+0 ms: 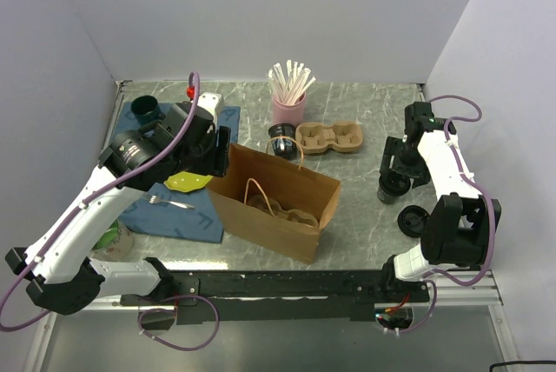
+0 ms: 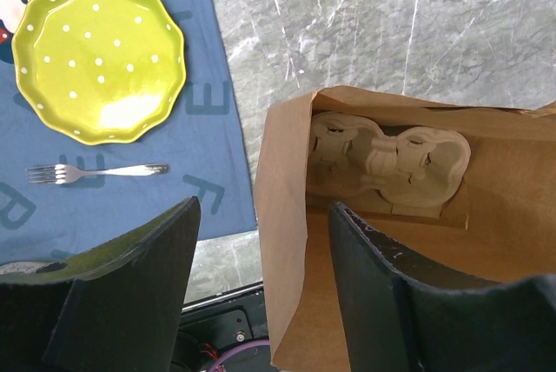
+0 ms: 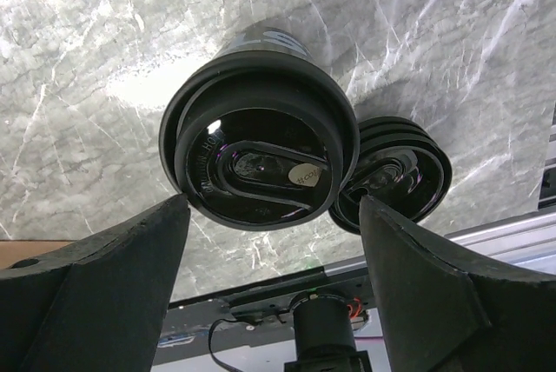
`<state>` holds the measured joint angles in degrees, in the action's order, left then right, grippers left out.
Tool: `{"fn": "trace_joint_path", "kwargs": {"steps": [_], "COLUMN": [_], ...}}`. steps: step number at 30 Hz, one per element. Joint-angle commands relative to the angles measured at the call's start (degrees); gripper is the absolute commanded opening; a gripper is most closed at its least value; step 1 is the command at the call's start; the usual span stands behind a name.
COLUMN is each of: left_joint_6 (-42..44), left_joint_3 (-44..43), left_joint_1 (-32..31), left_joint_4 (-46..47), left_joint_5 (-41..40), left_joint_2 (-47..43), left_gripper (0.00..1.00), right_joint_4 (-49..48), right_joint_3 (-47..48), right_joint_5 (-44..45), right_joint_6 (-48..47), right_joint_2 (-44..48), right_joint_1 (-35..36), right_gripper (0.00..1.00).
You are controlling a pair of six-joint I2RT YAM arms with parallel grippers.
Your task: Pack the takeout coffee
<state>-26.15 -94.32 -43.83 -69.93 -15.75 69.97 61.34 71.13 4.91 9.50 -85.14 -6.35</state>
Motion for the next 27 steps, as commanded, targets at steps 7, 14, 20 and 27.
{"fn": "trace_joint_path", "kwargs": {"steps": [7, 14, 20, 27], "left_joint_6": [1.4, 1.5, 1.5, 1.8], "left_joint_3": [-0.7, -0.4, -0.2, -0.7], "left_joint_1": [0.2, 0.2, 0.2, 0.2], "left_joint_4": [0.0, 0.1, -0.1, 0.0], "left_joint_5": [0.5, 0.3, -0.1, -0.3], "left_joint_2": [-0.5, -0.6, -1.0, -0.5], "left_gripper": [0.67, 0.67, 0.67, 0.68], "right_joint_4": [0.4, -0.7, -1.5, -2.3], "right_joint_3": [3.8, 2.6, 2.7, 2.4], "right_joint_5": [-1.0, -0.2, 0.7, 1.3], "right_joint_6": [0.4, 0.4, 0.0, -0.2], "right_joint_2": [3.1, 1.9, 0.1, -1.5], "right_joint_1": [0.3, 0.2, 0.2, 0.4], "right_gripper": [0.86, 0.87, 0.86, 0.86]}}
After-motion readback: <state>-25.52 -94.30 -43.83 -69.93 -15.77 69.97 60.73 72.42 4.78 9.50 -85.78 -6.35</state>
